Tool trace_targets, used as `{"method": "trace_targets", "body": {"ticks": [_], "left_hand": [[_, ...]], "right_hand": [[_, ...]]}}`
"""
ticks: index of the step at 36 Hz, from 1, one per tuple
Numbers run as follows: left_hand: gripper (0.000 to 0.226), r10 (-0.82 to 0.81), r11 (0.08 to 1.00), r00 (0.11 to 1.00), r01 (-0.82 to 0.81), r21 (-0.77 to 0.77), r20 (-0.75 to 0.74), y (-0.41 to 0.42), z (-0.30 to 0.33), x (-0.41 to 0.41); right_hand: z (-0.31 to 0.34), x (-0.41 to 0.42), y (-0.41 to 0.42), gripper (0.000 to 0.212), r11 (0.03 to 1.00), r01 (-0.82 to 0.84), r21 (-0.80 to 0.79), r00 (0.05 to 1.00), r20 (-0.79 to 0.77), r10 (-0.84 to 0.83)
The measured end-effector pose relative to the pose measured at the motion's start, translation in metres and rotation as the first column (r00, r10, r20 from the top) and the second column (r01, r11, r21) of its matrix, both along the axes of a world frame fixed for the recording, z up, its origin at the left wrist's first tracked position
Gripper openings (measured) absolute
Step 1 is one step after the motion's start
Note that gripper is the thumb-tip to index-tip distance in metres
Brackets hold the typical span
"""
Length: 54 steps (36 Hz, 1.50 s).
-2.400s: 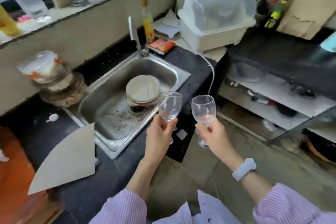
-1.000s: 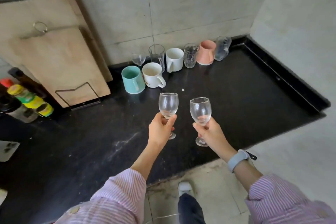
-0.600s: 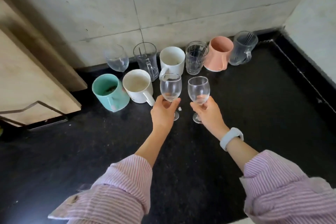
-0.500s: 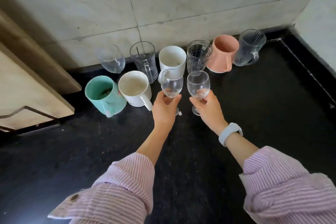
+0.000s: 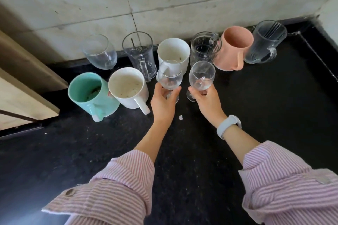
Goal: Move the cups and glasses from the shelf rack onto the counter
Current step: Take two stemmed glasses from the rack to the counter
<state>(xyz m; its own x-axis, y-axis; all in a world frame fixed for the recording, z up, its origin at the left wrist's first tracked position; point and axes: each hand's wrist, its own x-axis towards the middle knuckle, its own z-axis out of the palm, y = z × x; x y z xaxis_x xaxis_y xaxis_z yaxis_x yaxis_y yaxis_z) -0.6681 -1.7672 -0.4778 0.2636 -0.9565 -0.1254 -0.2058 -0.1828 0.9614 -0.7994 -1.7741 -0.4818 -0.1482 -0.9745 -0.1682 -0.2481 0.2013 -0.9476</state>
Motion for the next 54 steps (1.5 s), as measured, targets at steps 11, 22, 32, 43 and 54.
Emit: {"method": "trace_targets", "body": {"ticks": [11, 22, 32, 43, 54], "left_hand": [[0.042, -0.186, 0.982, 0.837, 0.179, 0.064, 0.514, 0.047, -0.008, 0.000], [0.071, -0.492, 0.869, 0.399, 0.282, 0.407, 0.773, 0.051, -0.024, 0.009], [0.074, -0.522, 0.853, 0.400, 0.245, 0.462, 0.753, 0.037, -0.021, 0.007], [0.046, -0.396, 0.916, 0.491, 0.270, 0.297, 0.776, 0.109, 0.010, 0.027], [0.038, -0.144, 0.947, 0.645, -0.132, 0.294, 0.751, 0.267, 0.052, 0.149]], "right_hand": [[-0.006, -0.013, 0.046, 0.044, 0.961, -0.273, -0.031, 0.716, -0.674, 0.181], [-0.007, -0.009, 0.036, 0.057, 0.880, -0.399, 0.256, 0.391, -0.821, 0.416], [-0.001, -0.008, 0.036, 0.057, 0.850, -0.409, 0.332, 0.382, -0.784, 0.489], [0.023, 0.002, 0.098, 0.038, 0.865, -0.470, 0.175, 0.553, -0.706, 0.443], [0.069, 0.126, 0.179, 0.040, 0.530, -0.809, 0.253, 0.245, -0.675, 0.696]]}}
